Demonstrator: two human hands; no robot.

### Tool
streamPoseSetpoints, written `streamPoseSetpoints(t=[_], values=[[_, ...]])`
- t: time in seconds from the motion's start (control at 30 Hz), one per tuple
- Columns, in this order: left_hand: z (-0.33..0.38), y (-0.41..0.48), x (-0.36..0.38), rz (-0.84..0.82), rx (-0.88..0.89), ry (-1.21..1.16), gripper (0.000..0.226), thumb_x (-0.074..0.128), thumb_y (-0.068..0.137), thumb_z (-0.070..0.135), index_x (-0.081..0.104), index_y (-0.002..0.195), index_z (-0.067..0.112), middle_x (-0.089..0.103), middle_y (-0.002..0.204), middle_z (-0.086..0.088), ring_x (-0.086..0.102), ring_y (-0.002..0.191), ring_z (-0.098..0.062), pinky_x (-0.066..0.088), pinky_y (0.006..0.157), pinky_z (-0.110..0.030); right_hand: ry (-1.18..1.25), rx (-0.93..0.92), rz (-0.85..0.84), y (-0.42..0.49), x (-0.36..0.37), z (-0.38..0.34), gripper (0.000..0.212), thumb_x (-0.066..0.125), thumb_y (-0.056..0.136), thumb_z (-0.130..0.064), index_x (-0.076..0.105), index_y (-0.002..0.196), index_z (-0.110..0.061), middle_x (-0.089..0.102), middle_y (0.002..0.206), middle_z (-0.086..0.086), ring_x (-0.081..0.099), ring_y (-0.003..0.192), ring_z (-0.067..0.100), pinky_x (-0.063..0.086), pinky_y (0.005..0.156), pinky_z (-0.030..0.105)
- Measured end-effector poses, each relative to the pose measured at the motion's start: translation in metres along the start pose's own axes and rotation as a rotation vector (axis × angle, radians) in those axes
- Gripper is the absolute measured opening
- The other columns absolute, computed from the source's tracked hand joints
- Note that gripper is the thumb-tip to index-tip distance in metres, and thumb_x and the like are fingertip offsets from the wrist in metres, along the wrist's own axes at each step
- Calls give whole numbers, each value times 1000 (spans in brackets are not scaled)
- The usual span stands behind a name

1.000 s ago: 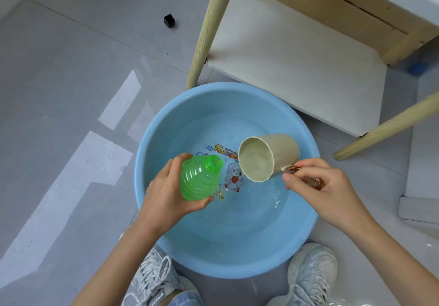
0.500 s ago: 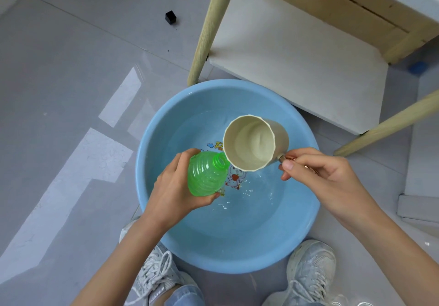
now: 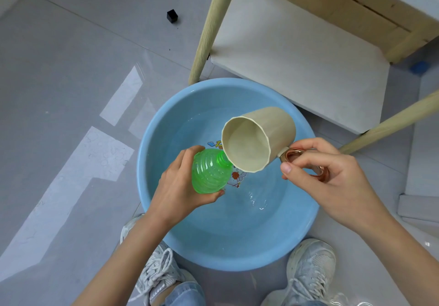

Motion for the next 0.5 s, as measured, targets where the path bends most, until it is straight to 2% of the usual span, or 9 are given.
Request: streamPoseSetpoints(t=[0.07, 0.13, 0.3, 0.5], values=[[1, 0, 0, 0, 3, -5, 88, 88, 53, 44, 42, 126, 26, 53, 122, 13, 49, 104, -7, 38, 79, -24, -43, -44, 1, -1, -1, -2, 43, 66, 68, -66, 71, 67, -23, 60, 97, -10, 61, 99, 10, 45, 71, 11], [1, 0, 1, -4, 2, -12, 88, 88, 54, 44, 41, 126, 27, 52, 122, 14, 49, 104, -7, 39, 80, -24, -58, -78, 6, -3, -1, -5, 48, 62, 71, -70, 70, 68, -23, 59, 98, -10, 62, 98, 12, 45, 70, 13], [2, 0, 1, -12, 10, -25, 88, 87, 54, 44, 37, 125, 32, 51, 123, 15, 48, 105, -6, 40, 82, -25, -109, -136, 19, -5, -2, -7, 28, 65, 74, -48, 68, 63, -24, 59, 101, -5, 63, 97, 15, 43, 74, 9], [3, 0, 2, -10, 22, -32, 86, 87, 55, 43, 38, 125, 31, 52, 121, 15, 49, 104, -5, 41, 82, -25, -180, -200, 41, -6, -4, -10, 28, 64, 77, -46, 67, 65, -20, 58, 103, -1, 63, 97, 16, 43, 76, 8]])
Point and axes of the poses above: each hand's wrist, its own y-axis towards the middle knuckle, its own x-axis out of the palm, z = x × y, the point moved 3 cm from there along y, towards the middle knuckle
